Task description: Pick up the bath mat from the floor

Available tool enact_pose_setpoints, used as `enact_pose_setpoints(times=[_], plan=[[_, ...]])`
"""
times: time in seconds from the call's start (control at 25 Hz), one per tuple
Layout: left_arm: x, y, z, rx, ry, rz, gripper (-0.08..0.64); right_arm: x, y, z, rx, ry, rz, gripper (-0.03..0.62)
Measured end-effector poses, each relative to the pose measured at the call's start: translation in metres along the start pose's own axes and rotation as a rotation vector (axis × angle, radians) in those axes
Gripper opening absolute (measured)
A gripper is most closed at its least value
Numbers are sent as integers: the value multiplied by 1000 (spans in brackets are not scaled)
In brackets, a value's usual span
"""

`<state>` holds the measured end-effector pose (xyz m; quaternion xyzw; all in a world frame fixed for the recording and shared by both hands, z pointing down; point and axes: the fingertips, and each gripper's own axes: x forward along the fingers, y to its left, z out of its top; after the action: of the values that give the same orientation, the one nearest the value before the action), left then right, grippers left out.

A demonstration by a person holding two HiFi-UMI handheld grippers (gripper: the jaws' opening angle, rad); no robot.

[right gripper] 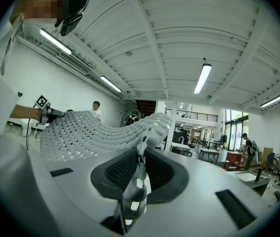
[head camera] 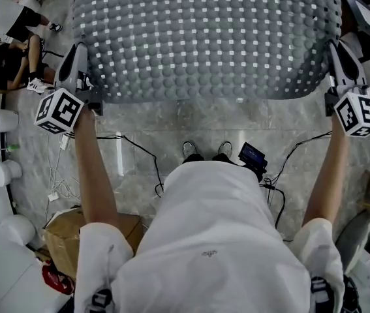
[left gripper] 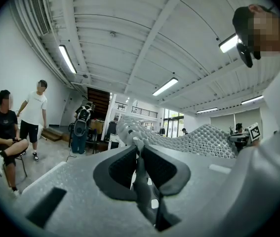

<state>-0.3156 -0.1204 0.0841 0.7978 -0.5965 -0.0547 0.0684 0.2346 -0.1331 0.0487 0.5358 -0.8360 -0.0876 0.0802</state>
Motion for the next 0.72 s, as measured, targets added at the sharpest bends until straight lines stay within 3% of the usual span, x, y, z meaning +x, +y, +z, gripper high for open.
enact_pose_setpoints(times=[0.16,0.44,0.72], plan=[[-7,5,-9,14,-6,26,55,-6,1,-12,-3,4,3,52],[-14,3,32,41,-29,37,54,-7,-2,14,-21,4,-27,49],[-23,-6,7,38,-27,37,54,-19,-1,-8,-10,-6,-26,49]])
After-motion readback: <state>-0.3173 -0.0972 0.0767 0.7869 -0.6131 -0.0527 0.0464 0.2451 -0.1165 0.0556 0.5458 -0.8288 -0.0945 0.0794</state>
